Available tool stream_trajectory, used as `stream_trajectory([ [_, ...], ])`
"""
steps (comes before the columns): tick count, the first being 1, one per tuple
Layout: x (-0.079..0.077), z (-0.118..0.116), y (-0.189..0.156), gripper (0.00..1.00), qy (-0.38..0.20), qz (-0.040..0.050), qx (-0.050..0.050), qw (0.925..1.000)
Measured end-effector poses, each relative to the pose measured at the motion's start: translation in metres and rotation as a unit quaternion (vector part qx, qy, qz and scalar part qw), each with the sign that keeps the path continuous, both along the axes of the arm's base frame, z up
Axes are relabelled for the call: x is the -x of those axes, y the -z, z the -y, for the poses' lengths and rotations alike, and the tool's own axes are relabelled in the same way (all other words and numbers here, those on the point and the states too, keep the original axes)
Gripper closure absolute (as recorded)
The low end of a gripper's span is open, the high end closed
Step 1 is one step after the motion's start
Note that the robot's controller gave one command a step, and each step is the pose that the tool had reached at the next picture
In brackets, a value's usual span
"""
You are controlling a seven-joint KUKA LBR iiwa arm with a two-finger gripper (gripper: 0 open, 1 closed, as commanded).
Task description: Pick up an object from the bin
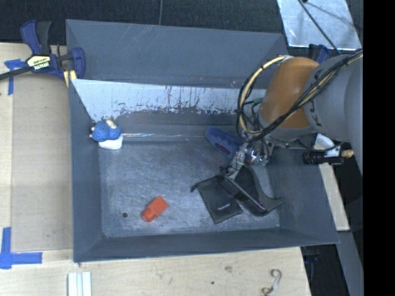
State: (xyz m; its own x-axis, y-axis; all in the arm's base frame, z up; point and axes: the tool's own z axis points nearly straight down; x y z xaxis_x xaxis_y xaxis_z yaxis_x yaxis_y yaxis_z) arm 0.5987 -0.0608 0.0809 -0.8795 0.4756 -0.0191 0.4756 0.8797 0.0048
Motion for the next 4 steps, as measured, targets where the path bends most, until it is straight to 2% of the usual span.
stream_trajectory([
  [1, 0.000, -0.003, -0.003, 1.00, -0.001, -0.0033, -0.004, 1.0000],
  [2, -0.006, -0.011, 0.004, 1.00, 0.015, 0.0017, -0.003, 0.9999],
  [3, -0.029, -0.075, 0.005, 1.00, -0.004, -0.0013, -0.001, 1.0000],
  [4, -0.025, -0.105, -0.013, 1.00, -0.005, -0.0066, -0.003, 1.0000],
])
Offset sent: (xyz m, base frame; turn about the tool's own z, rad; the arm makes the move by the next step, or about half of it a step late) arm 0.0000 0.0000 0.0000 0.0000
